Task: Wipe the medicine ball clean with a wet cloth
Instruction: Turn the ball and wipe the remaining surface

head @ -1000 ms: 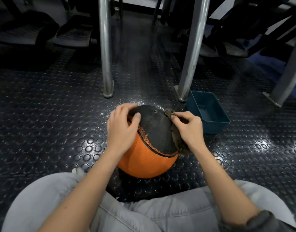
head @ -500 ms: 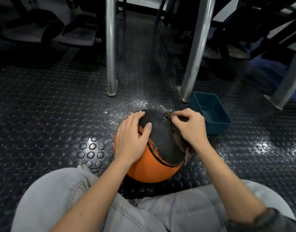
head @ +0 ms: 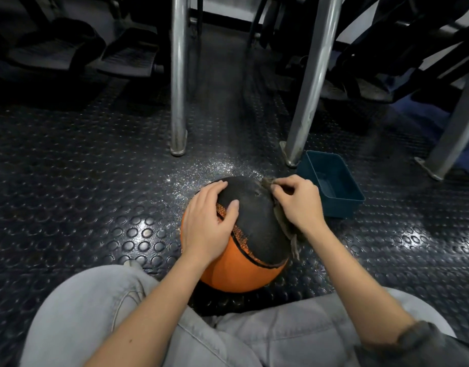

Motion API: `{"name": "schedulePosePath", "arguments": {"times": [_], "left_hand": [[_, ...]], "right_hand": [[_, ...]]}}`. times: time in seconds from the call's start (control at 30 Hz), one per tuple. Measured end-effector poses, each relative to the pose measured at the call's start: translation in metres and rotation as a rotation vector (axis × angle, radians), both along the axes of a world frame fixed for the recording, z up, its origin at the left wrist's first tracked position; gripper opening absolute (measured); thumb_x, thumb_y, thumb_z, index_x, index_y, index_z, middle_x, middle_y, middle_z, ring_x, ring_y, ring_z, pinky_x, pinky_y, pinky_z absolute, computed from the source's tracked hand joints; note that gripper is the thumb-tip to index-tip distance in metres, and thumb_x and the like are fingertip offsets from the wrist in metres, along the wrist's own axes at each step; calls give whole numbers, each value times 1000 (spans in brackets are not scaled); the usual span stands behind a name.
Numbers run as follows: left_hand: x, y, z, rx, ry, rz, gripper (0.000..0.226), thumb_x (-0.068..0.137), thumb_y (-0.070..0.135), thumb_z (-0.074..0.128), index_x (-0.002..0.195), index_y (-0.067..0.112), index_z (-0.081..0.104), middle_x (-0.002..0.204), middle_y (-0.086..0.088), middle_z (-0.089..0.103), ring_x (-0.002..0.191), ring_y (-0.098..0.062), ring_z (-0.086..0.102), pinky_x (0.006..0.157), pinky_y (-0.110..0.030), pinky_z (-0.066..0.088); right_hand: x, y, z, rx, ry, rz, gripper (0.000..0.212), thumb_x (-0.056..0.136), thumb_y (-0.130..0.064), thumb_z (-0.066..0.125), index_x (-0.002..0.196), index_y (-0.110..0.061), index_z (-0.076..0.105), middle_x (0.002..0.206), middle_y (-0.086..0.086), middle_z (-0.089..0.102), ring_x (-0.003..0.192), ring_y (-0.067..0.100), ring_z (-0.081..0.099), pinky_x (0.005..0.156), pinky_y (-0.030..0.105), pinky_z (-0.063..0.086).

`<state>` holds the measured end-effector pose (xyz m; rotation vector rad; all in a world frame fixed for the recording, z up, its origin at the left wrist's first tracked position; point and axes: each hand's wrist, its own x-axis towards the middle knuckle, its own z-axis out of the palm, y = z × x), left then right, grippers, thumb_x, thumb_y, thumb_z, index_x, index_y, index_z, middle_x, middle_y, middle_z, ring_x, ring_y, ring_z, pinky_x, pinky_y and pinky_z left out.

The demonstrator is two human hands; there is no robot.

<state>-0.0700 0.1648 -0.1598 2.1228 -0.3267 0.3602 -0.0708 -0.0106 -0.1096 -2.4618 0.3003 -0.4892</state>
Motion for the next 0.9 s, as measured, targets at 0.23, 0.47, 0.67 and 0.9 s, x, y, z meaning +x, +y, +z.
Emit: {"name": "schedulePosePath", "arguments": {"times": [0.23, 0.47, 0.67, 0.9], "left_hand": [[-2, 7, -4, -18, 1, 8, 61, 83, 55, 31, 129, 21, 52, 131, 9, 51, 121, -5, 40, 101, -28, 34], [-1, 1, -1, -26, -1, -12, 63, 83, 57, 32, 131, 21, 52, 132, 11, 50, 123, -3, 38, 101, -23, 29], [-2, 5, -1, -48, 1, 21, 62, 82, 56, 33, 128, 20, 53, 130, 9, 52, 120, -5, 41, 99, -27, 33], [-1, 2, -1, -29, -15, -3, 62, 84, 56, 33, 130, 19, 53, 131, 7, 52, 121, -7, 41, 102, -29, 34]], "right_hand": [[-48, 48, 3, -415, -275, 263, 21, 84, -29, 56, 84, -19, 74, 82, -7, 64, 73, 19, 50, 59, 28, 42], [-1, -2, 4, -113, 17, 80, 20, 90, -26, 61, 104, -17, 73, 101, -1, 66, 97, 20, 54, 82, 33, 42], [-19, 26, 2, -205, -122, 60, 18, 89, -25, 60, 101, -21, 73, 96, -7, 65, 87, 15, 46, 70, 29, 37], [-19, 30, 11, -307, -101, 251, 17, 89, -27, 62, 98, -20, 74, 94, -5, 66, 87, 18, 48, 73, 35, 44]]}}
